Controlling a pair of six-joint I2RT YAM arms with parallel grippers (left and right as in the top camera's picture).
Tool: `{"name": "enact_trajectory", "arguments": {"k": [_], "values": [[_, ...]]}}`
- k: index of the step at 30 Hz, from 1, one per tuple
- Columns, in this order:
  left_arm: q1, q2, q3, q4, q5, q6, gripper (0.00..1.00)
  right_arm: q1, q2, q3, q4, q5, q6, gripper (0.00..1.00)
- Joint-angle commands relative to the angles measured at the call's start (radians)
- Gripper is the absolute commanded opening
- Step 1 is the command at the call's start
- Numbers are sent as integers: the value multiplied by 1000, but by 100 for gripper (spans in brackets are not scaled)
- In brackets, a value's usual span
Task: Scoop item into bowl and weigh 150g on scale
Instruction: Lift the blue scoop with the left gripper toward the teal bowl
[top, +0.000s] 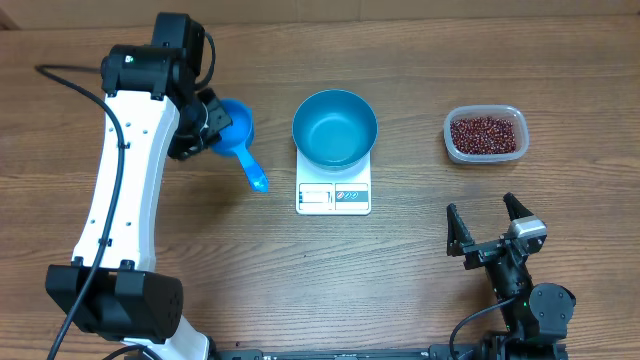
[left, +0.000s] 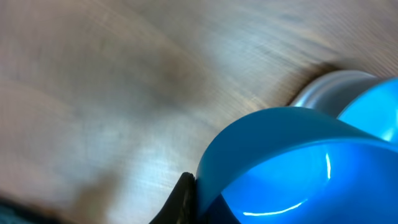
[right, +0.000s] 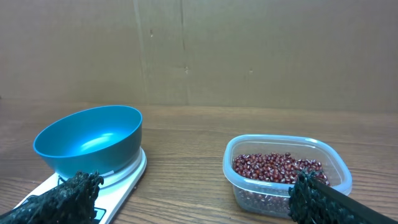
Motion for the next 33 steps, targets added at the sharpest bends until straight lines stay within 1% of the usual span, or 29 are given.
{"name": "enact_trajectory", "arguments": {"k": [1, 4, 5, 13, 19, 21, 24, 27, 33], "values": [[-25, -10, 14, -50, -68, -274, 4, 5, -10, -11, 5, 2, -9, 100], [-61, -10, 14, -100, -135, -369, 4, 5, -10, -11, 5, 2, -9, 100], [-74, -10, 14, -106, -144, -375, 4, 5, -10, -11, 5, 2, -9, 100], [-169, -10, 14, -108, -194, -373, 5, 5, -10, -11, 8, 6, -10, 100], [-204, -10, 14, -107, -204, -373, 4, 5, -10, -10, 14, -17, -4, 100], [-209, -10, 14, -107, -204, -373, 4, 5, -10, -10, 37, -36, 35, 100], [-209, -10, 14, -100, -203, -374, 4, 5, -10, -9, 66, -34, 136, 100], [-209, -10, 14, -87, -201, -374, 4, 5, -10, 5, 54, -35, 219, 100], [-209, -10, 14, -81, -200, -374, 4, 4, -10, 88, -58, -35, 262, 100]]}}
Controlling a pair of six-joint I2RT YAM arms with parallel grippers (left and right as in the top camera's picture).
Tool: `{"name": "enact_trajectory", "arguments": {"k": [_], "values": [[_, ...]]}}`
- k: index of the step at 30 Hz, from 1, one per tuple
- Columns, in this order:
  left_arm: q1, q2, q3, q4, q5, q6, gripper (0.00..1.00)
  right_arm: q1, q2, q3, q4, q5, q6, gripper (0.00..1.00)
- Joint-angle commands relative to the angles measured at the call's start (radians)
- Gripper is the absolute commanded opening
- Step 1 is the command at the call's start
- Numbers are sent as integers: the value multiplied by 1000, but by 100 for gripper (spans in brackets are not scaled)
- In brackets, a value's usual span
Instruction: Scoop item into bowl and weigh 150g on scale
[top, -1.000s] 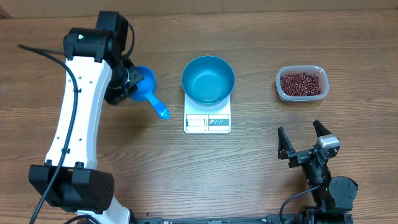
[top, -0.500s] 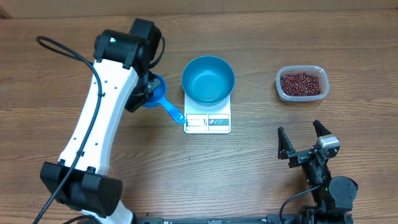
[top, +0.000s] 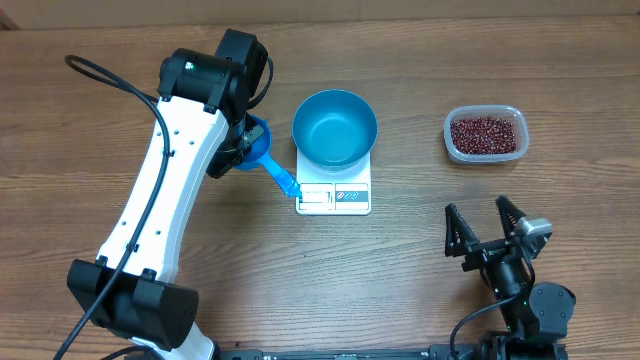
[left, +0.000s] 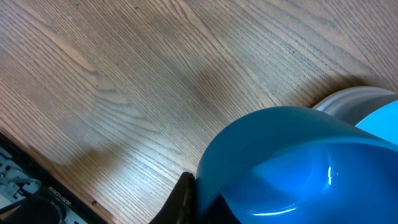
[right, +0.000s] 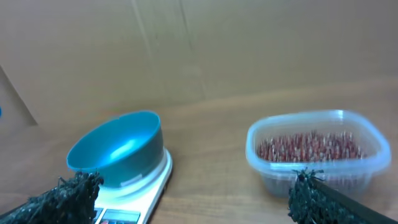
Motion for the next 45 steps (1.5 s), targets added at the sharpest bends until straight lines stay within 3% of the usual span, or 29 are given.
{"name": "enact_trajectory", "arguments": {"k": [1, 7, 12, 19, 24, 27, 31, 33, 40, 45], "values": [[-7, -10, 14, 0, -21, -28, 4, 4, -10, 100, -34, -8, 76, 100], [-7, -10, 14, 1, -17, -40, 4, 3, 44, 264, -122, -5, 93, 100], [-7, -10, 14, 0, 26, -102, 4, 3, 199, 427, -240, -16, 172, 100], [-7, -10, 14, 2, 80, -190, 4, 3, 546, 656, -335, -309, 175, 100], [-7, -10, 14, 35, 85, -208, 4, 4, 769, 704, -163, -637, 196, 100], [-7, -10, 12, 97, 84, -214, 4, 4, 882, 704, 9, -753, 314, 100], [-7, -10, 12, 156, 84, -215, 4, 4, 1011, 704, 182, -771, 685, 100], [-7, -10, 12, 169, 87, -215, 4, 4, 1061, 704, 238, -771, 779, 100], [-8, -10, 12, 215, 174, -292, 4, 5, 1184, 704, 294, -772, 900, 100], [-8, -10, 12, 222, 211, -444, 4, 27, 1201, 703, 342, -750, 915, 100]]}}
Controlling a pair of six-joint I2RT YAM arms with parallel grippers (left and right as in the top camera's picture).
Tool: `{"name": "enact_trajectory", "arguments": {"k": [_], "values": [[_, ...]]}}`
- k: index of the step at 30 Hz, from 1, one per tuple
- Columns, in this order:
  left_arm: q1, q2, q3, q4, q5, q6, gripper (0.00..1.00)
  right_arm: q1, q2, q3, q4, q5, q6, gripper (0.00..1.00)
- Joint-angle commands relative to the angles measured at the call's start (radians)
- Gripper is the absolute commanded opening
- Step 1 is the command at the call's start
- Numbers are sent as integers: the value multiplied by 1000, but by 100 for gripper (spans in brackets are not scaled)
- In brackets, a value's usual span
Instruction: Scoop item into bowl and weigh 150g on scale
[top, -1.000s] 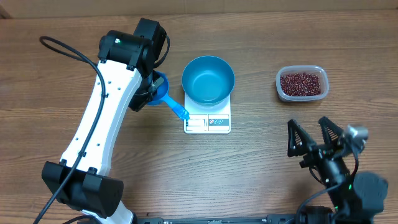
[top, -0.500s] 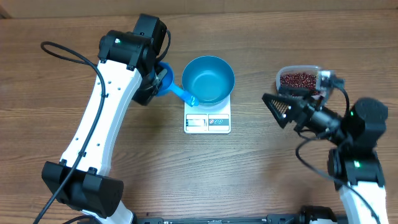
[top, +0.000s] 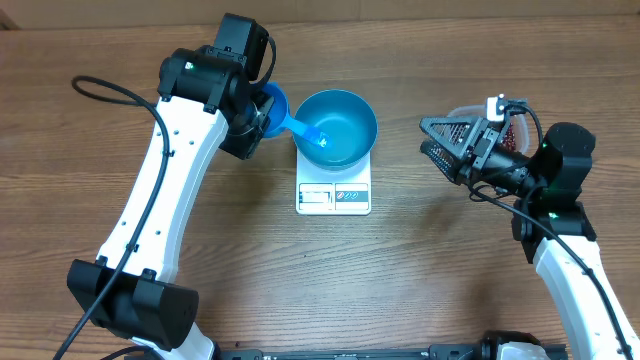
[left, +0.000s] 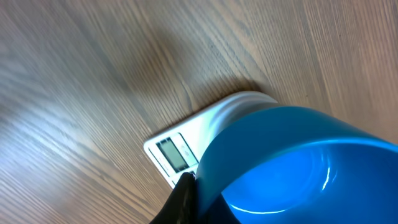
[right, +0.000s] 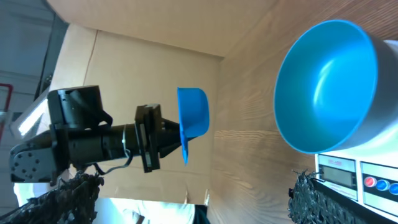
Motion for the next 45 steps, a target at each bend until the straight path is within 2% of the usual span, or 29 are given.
{"name": "enact_trajectory", "arguments": {"k": [1, 7, 12, 15, 22, 24, 28, 31, 45], "values": [[-8, -10, 12, 2, 50, -163, 4, 29, -3, 20, 50, 18, 49, 100], [-29, -10, 12, 16, 117, -280, 4, 107, -3, 20, 92, 149, 91, 100], [-71, -10, 12, 28, 119, -295, 4, 193, -3, 20, 94, 280, 154, 93], [-102, -10, 12, 31, 116, -318, 4, 246, -3, 20, 100, 372, 209, 93], [-170, -10, 12, 31, 112, -409, 5, 362, -3, 20, 142, 531, 213, 93], [-179, -10, 12, 31, 112, -431, 4, 380, -3, 20, 142, 552, 212, 91], [-192, -10, 12, 32, 112, -451, 5, 397, -3, 20, 142, 577, 212, 79], [-193, -10, 12, 32, 112, -451, 5, 397, -3, 20, 142, 581, 213, 74], [-226, -10, 12, 55, 111, -481, 5, 397, -3, 20, 144, 583, 212, 74]]}}
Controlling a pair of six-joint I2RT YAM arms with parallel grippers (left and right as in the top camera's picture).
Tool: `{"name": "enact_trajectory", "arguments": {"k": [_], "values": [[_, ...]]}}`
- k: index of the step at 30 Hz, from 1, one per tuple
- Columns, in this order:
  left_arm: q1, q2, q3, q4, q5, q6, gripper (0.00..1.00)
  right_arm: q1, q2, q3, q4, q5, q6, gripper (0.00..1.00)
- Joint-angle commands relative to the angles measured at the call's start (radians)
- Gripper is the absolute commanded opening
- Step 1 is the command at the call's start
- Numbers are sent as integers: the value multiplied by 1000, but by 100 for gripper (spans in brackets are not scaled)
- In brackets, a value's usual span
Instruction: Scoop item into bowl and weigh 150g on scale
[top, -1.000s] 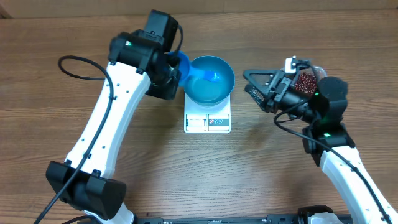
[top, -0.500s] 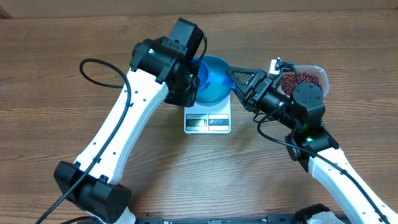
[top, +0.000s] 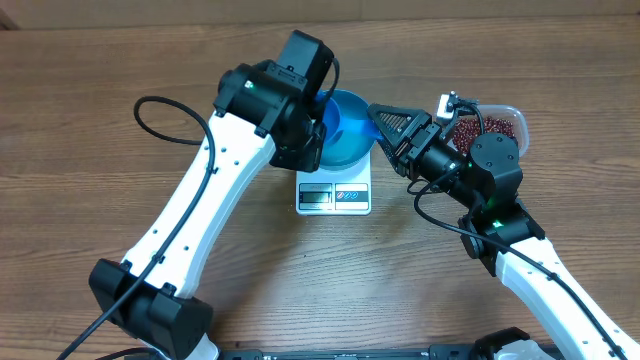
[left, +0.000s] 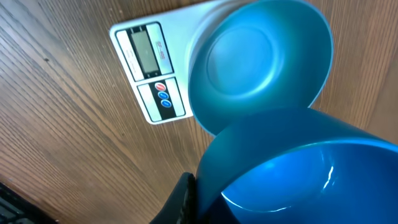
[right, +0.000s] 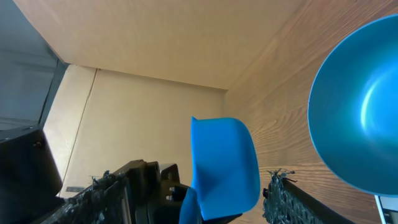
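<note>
My left gripper (top: 320, 125) is shut on the cup end of a blue scoop (left: 298, 174) and holds it above the blue bowl (top: 352, 148), which stands on the white scale (top: 333, 196). In the left wrist view the empty bowl (left: 261, 59) and the scale's display (left: 148, 53) lie below the scoop. My right gripper (top: 385, 130) is open at the bowl's right rim, facing left. In the right wrist view the scoop (right: 224, 163) shows between its spread fingers (right: 292, 198). A clear tub of red beans (top: 497, 122) sits behind the right arm.
The left arm stretches across the table from the front left to the bowl, with a black cable looping beside it (top: 160, 110). The right arm rises from the front right. Both arms crowd the space over the scale.
My left gripper has carried the scoop from the bowl's left rim to above the bowl. My right gripper has moved left from near the bean tub to the bowl's right rim, open round the scoop.
At first my left gripper held the scoop far left of the scale while my right arm rested open at the front right. The scoop then came beside the scale, then up to the bowl's left rim as the right arm rose. Now both grippers meet over the bowl.
</note>
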Motion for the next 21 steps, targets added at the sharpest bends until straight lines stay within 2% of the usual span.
{"name": "enact_trajectory", "arguments": {"k": [1, 10, 12, 15, 21], "values": [[-14, -10, 12, 6, -4, -21, 4, 5, -5, 20, 8, 10, -1, 74], [-23, -10, 12, 8, -27, -20, 5, 5, -5, 20, 6, 10, -5, 72], [-23, -10, 12, 9, -27, -20, 4, 5, -4, 20, 6, 10, -5, 68], [-23, -10, 12, 10, -26, -20, 5, 5, -5, 20, 6, 9, -8, 52], [-23, -10, 12, 11, -26, -20, 4, 5, -5, 20, 6, 9, -8, 41]]}}
